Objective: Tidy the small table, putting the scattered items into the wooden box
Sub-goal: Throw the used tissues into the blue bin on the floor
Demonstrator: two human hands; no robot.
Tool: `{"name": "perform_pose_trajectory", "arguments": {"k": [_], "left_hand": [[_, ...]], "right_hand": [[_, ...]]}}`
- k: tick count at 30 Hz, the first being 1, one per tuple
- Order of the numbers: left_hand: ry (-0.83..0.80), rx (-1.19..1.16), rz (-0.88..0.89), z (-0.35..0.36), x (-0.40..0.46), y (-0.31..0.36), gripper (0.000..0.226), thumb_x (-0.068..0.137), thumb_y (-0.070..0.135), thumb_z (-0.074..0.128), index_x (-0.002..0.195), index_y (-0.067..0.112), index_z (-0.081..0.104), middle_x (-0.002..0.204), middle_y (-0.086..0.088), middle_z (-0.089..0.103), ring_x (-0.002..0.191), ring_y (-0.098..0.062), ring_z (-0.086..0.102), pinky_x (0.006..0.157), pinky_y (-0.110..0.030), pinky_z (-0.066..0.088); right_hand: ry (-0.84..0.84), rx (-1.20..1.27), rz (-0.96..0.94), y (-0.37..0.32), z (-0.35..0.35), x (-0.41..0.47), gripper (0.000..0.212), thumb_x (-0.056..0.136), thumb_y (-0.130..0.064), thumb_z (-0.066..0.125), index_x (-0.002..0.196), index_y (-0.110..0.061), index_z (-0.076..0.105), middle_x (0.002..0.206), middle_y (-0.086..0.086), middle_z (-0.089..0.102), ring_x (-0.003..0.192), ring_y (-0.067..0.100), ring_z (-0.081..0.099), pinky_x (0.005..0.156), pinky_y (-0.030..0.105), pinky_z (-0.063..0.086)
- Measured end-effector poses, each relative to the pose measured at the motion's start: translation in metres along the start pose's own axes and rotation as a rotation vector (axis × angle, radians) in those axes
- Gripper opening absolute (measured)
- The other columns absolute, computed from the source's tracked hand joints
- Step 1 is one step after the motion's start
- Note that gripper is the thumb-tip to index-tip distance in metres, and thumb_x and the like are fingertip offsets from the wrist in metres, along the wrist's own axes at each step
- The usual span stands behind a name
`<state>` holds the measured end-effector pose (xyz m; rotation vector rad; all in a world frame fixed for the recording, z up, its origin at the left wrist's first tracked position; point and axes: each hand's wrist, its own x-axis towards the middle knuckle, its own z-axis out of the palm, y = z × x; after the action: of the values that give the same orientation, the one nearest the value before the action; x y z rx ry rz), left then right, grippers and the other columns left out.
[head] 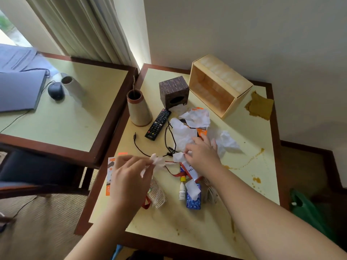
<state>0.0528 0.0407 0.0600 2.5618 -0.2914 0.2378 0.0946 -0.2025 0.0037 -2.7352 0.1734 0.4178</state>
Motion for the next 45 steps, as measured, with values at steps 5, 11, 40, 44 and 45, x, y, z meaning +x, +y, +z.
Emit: {"name": "perform_pose_trajectory", "arguments": {"k": [5,11,40,44,45], "left_hand": [[-0.015,0.024,0.009,-0.021,-0.035,0.004,0.018,0.078,0.021,0.089,0.095,0.019,0.084,0.099,0.011,0.077,0.102,-0.022,0.057,0.082,-0.029,0.043],[-0.06,0.013,-0.01,-0.022,-0.054,-0.003,0.019,0.079,0.025,0.088,0.097,0.024,0.083,0.1,0.013,0.077,0.104,-0.018,0.057,0.082,-0.03,0.046],[0.319,0.086,-0.509,-0.115,-0.226,-0.155,0.014,0.082,0.013,0.086,0.094,0.02,0.083,0.095,0.014,0.075,0.096,-0.015,0.055,0.08,-0.027,0.047],[0.321,0.068,-0.594,-0.124,-0.259,-0.209,0.012,0.083,0.015,0.086,0.093,0.02,0.083,0.093,0.015,0.075,0.096,-0.015,0.055,0.079,-0.033,0.051],[0.304,0.062,-0.625,-0.123,-0.266,-0.224,0.011,0.083,0.016,0.085,0.093,0.021,0.083,0.092,0.016,0.074,0.096,-0.014,0.055,0.079,-0.032,0.051]], "right_hand": [[-0.002,-0.265,-0.087,0.005,0.006,0.013,0.018,0.103,-0.033,0.051,0.096,-0.033,0.067,0.122,-0.008,0.063,0.145,0.023,0.035,0.115,0.076,-0.012],[0.106,-0.457,-0.192,0.024,0.012,0.011,0.015,0.097,-0.022,0.057,0.084,-0.028,0.063,0.085,-0.01,0.06,0.104,0.023,0.055,0.116,0.076,-0.005],[0.344,0.248,-0.934,-0.207,0.109,-0.154,0.012,0.092,-0.022,0.079,0.104,-0.02,0.078,0.103,-0.007,0.074,0.108,0.019,0.065,0.108,0.053,0.042],[0.271,0.232,-0.974,-0.257,0.159,-0.173,0.011,0.093,-0.017,0.077,0.104,-0.015,0.079,0.1,-0.004,0.074,0.1,0.02,0.065,0.088,0.038,0.052],[0.248,0.222,-0.981,-0.267,0.173,-0.178,0.011,0.094,-0.016,0.076,0.105,-0.014,0.079,0.1,-0.002,0.074,0.098,0.02,0.065,0.086,0.035,0.053]]}}
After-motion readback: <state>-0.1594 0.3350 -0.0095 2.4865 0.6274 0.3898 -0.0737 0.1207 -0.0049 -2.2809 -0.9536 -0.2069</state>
